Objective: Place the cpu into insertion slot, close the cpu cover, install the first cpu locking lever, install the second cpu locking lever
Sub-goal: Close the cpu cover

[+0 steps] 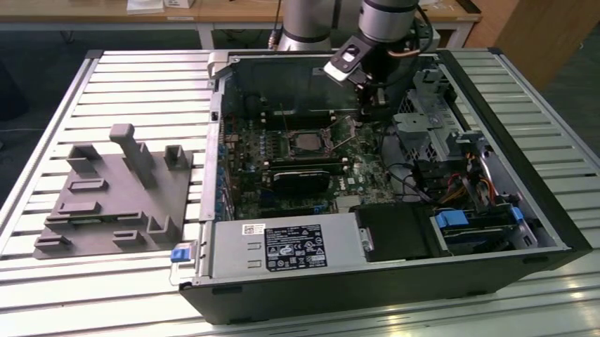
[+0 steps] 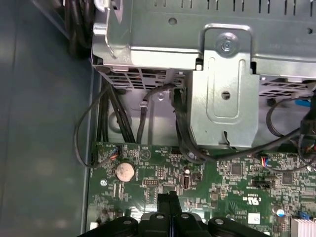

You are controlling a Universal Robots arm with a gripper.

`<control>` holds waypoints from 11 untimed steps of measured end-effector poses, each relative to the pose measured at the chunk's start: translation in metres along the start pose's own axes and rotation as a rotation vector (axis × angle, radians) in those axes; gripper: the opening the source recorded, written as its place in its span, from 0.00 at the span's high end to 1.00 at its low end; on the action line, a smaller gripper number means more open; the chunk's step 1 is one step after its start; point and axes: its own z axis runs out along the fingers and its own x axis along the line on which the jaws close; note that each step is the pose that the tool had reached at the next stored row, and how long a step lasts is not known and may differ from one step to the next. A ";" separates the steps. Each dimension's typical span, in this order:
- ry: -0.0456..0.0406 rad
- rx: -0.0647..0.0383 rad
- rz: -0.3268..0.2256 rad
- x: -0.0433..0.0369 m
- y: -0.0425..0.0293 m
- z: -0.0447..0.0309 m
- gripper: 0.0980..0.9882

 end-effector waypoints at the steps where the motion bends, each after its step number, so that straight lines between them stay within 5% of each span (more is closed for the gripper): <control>1: -0.0002 0.001 0.000 0.0005 0.0008 0.0009 0.99; 11: -0.0001 0.007 0.000 0.0017 0.0036 0.0149 0.99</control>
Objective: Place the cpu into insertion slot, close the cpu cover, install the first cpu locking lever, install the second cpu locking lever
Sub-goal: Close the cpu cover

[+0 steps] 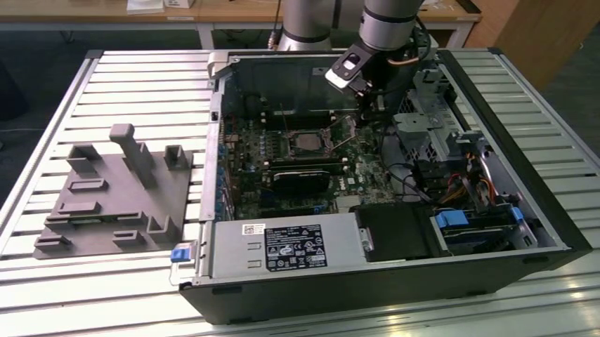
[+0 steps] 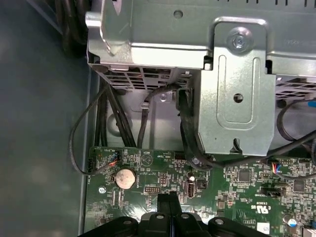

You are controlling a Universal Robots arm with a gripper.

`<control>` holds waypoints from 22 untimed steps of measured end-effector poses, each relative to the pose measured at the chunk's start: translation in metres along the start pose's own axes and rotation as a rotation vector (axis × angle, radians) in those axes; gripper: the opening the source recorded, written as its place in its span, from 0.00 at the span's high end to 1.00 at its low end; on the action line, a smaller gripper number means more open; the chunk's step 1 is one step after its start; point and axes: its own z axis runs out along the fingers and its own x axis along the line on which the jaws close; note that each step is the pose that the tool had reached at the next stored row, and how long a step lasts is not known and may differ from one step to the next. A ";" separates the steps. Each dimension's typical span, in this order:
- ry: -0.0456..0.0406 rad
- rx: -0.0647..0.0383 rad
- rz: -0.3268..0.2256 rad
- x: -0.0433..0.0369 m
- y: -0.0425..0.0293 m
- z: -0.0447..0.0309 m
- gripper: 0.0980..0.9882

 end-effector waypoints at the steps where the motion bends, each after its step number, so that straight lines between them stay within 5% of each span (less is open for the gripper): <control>1: 0.0000 0.000 0.000 0.0000 -0.0002 0.0005 0.99; 22: 0.0001 0.000 0.000 0.0004 -0.0116 -0.0019 0.99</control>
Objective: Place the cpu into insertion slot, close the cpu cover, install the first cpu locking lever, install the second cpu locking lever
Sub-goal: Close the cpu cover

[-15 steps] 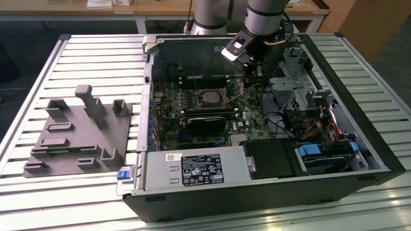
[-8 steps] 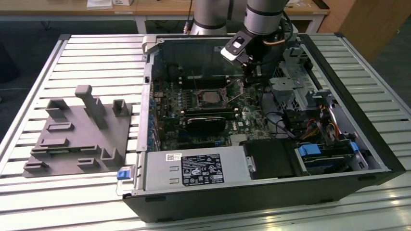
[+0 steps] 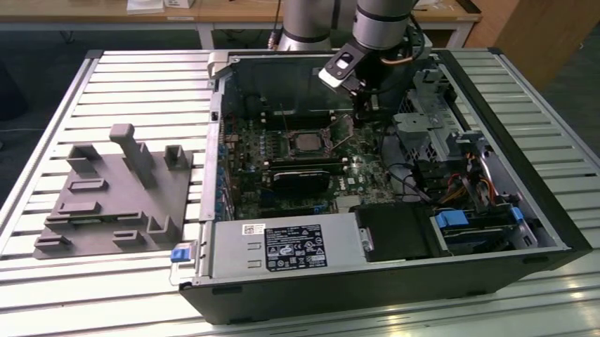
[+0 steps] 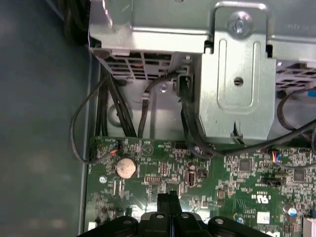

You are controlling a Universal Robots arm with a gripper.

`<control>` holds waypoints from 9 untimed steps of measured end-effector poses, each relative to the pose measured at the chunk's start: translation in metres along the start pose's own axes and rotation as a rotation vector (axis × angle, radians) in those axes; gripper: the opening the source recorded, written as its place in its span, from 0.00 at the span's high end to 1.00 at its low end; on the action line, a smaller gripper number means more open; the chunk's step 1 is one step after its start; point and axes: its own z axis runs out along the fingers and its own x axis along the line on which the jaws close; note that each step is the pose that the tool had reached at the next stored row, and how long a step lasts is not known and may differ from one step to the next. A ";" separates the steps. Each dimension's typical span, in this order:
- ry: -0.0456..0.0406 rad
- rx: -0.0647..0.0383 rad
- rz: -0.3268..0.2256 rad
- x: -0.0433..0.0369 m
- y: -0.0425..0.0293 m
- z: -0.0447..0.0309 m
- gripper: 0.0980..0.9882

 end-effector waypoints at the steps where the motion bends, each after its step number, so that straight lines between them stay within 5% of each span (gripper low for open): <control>1: -0.0001 0.000 0.000 0.0001 -0.0020 -0.0001 0.99; 9: -0.0001 0.000 0.000 0.0005 -0.0140 -0.0004 0.99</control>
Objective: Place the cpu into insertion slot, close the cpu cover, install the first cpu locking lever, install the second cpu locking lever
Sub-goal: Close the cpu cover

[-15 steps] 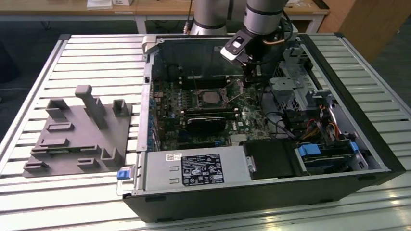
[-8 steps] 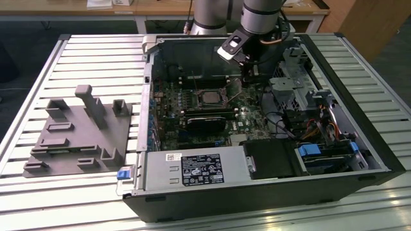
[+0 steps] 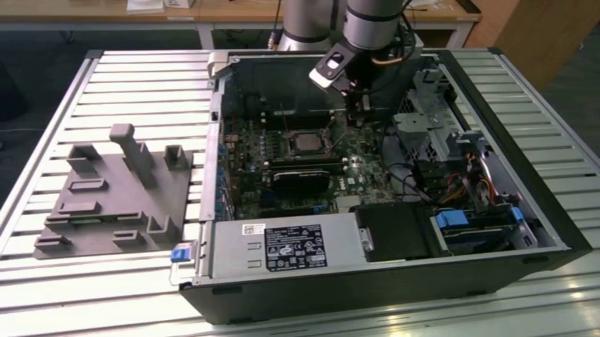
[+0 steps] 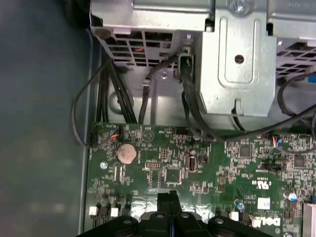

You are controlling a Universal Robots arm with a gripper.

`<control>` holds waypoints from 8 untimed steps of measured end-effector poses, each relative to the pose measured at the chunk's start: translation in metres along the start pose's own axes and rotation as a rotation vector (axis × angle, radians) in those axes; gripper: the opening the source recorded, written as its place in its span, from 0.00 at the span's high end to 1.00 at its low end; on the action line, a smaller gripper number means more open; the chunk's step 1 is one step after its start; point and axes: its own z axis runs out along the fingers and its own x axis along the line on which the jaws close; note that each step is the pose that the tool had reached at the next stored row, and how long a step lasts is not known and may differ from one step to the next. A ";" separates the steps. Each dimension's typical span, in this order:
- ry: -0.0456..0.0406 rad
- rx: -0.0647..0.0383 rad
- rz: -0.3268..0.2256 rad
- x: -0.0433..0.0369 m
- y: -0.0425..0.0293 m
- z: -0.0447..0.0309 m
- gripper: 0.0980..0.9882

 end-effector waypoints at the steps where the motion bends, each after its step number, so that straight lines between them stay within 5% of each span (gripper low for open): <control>1: 0.0000 0.000 0.000 0.0001 -0.0013 0.0000 0.99; 8: 0.0000 0.000 0.000 0.0003 -0.0084 -0.0002 0.99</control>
